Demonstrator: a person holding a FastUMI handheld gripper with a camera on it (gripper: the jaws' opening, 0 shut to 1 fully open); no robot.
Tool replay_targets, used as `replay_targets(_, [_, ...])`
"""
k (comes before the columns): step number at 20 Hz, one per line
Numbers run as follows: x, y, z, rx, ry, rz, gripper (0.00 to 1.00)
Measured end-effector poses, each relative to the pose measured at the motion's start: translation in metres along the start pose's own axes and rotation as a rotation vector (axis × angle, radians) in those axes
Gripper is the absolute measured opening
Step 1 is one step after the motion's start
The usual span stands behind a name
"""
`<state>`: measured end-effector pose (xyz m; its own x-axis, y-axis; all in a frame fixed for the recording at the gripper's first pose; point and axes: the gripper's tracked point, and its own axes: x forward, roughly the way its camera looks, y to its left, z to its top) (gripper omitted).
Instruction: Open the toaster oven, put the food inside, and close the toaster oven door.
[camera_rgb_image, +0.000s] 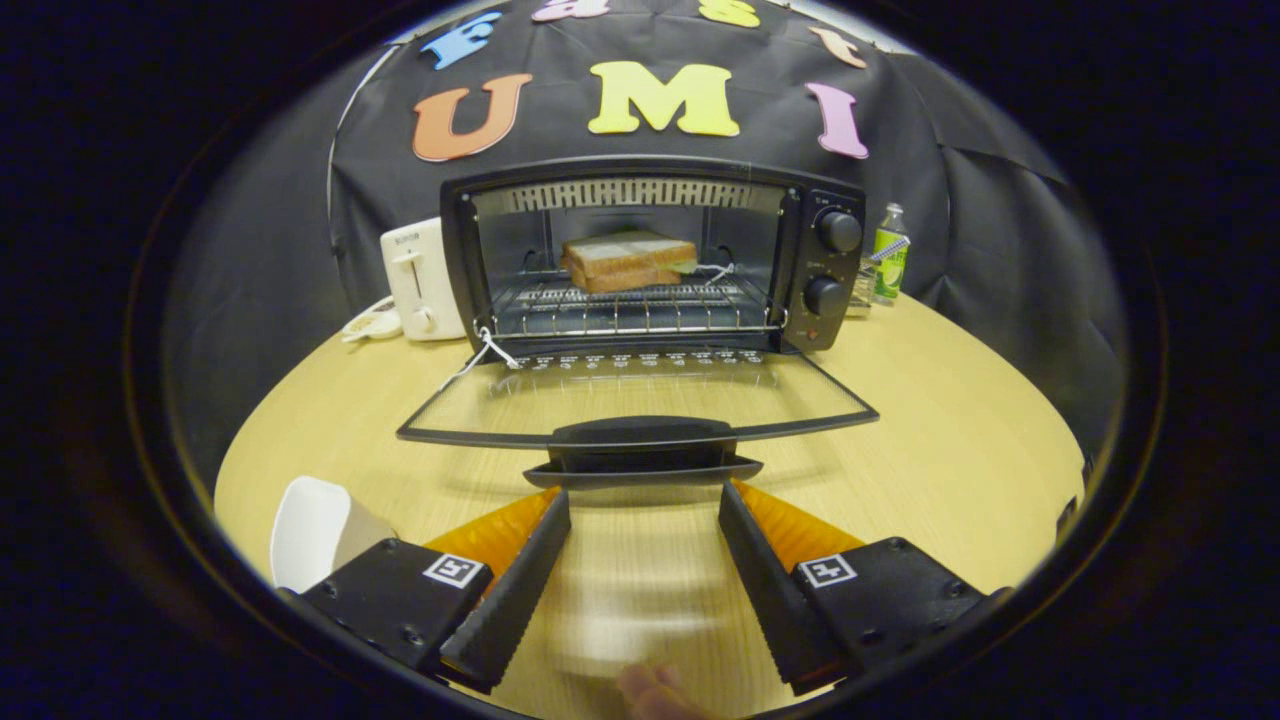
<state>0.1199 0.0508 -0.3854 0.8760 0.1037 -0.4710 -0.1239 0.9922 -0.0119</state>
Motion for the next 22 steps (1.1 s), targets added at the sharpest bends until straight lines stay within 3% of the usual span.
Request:
replay_targets(4, [-0.003, 0.001, 0.004, 0.017, -0.037, 0.014, 0.99])
replay_targets(10, [-0.021, 0.002, 0.03, -0.019, -0.302, 0.015, 0.99])
replay_targets(22, [-0.021, 0.005, 0.043, 0.008, -0.413, 0.049, 0.99])
